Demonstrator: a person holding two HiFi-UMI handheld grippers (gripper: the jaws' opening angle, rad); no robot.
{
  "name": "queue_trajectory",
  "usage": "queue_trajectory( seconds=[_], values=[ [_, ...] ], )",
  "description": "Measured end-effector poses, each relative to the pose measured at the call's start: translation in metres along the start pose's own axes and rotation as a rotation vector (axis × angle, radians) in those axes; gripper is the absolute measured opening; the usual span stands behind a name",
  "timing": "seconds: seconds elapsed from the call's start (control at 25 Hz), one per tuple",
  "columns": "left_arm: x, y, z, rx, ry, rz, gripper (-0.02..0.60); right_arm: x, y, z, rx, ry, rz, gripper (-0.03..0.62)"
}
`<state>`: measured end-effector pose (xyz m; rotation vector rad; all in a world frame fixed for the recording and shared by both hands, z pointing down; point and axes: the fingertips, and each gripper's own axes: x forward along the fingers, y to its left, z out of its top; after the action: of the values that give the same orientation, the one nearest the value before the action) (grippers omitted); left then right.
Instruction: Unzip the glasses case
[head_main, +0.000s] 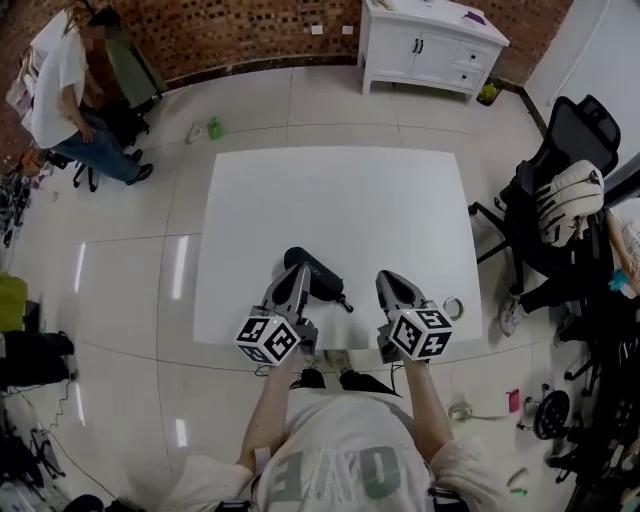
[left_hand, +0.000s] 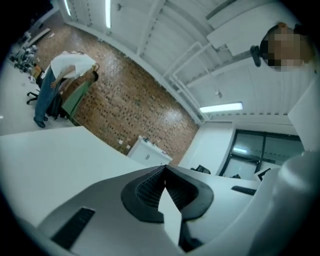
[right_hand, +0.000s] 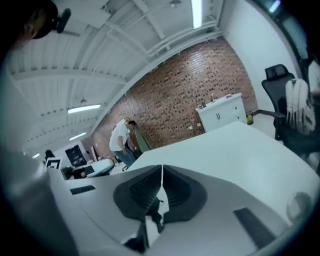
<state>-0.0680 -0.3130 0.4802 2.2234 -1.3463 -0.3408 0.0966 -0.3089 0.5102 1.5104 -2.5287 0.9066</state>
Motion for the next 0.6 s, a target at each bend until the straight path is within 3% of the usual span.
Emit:
queue_trajectory(
  seconds=[0.12, 0.24, 0.4, 0.6],
  values=[
    [-0.031, -0.017, 0.027, -0.036, -0.109, -0.041, 0.003, -0.024, 0.027, 0.008, 0.068, -0.071, 0.050, 0.009],
    [-0.064, -0.036, 0.047, -0.017, -0.168, -0.121, 0.003, -0.060, 0.057, 0.008, 0.085, -0.149, 0.078, 0.009],
    [-0.132, -0.055, 0.046, 0.046, -0.164, -0.185, 0.003, -0.120, 0.097, -0.021, 0.102, -0.208, 0.066, 0.002],
    [-0.234, -0.090, 0.026, 0.031, -0.152, -0.245, 0.003, -0.203, 0.141, -0.073, 0.090, -0.235, 0.013, 0.002]
  ],
)
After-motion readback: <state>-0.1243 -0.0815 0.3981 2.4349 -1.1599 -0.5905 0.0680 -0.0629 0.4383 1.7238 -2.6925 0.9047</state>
